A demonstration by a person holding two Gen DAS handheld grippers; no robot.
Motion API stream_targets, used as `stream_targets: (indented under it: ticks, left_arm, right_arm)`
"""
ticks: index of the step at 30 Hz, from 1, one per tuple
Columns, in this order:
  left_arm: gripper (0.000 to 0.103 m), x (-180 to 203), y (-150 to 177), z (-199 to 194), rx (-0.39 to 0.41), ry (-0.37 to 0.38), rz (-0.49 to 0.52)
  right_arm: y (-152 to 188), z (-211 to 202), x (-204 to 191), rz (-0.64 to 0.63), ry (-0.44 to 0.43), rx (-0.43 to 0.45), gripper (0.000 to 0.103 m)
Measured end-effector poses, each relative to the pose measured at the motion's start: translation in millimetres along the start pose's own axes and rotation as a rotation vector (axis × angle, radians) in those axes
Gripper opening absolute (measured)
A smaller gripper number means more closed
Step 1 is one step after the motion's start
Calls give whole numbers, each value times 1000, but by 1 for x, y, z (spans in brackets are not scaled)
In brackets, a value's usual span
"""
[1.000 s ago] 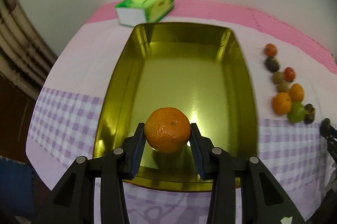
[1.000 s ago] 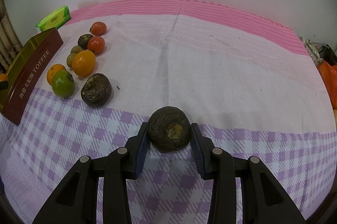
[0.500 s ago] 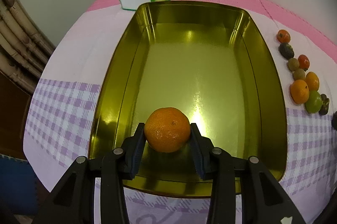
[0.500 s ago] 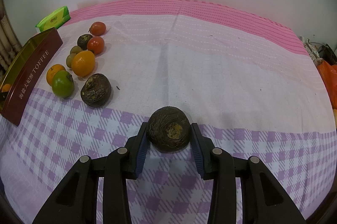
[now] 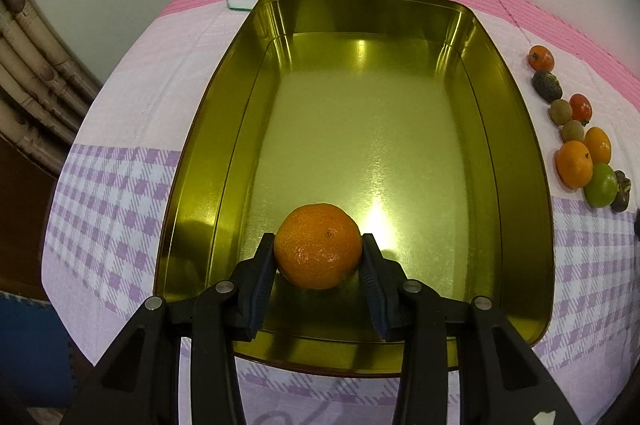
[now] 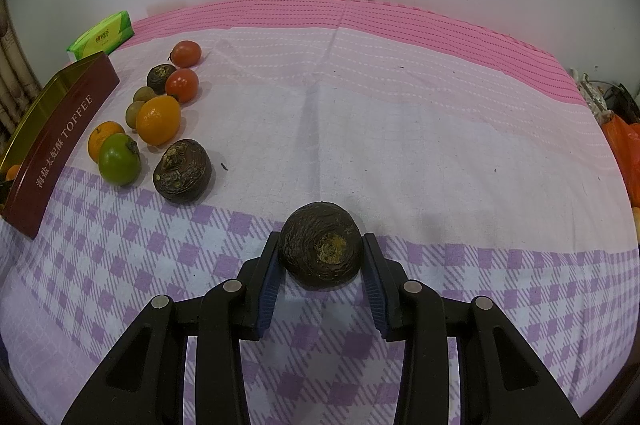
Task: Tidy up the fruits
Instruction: 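Carry the mandarin into the gold tin and open the left gripper, then carry the dark brown fruit into the tin and open the right gripper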
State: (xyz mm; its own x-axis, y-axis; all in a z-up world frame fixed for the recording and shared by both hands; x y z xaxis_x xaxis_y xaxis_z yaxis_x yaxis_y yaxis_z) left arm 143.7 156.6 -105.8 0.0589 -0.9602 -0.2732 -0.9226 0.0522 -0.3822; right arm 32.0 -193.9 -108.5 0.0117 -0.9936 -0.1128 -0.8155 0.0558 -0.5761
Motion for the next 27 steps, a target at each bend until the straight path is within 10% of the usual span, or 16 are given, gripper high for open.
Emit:
stream_targets:
  ticks: [14,27]
  left_arm:
    - [40,-4,0,-4,16,2,0]
    - [66,-12,-13,-37,97,15,-28]
  right_arm:
    - [-1,0,0,0,3,-3,40]
    - [-2,-2,-3,0,16,-22,39]
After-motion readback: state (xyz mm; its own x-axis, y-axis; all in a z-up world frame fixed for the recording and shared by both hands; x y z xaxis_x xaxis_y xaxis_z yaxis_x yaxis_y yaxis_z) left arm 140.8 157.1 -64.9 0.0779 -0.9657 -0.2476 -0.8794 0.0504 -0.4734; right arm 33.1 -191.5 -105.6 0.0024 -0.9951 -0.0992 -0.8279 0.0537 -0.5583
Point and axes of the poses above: each gripper's, at about its wrist camera, not at the fingertips, and z roughly the way its jaws point, x to its right, y to its underside, the point moved 7 cm from there along z, roughly the way its jaws point, and after that the axes turned 11 degrees about -y, right-handed, at the moved point
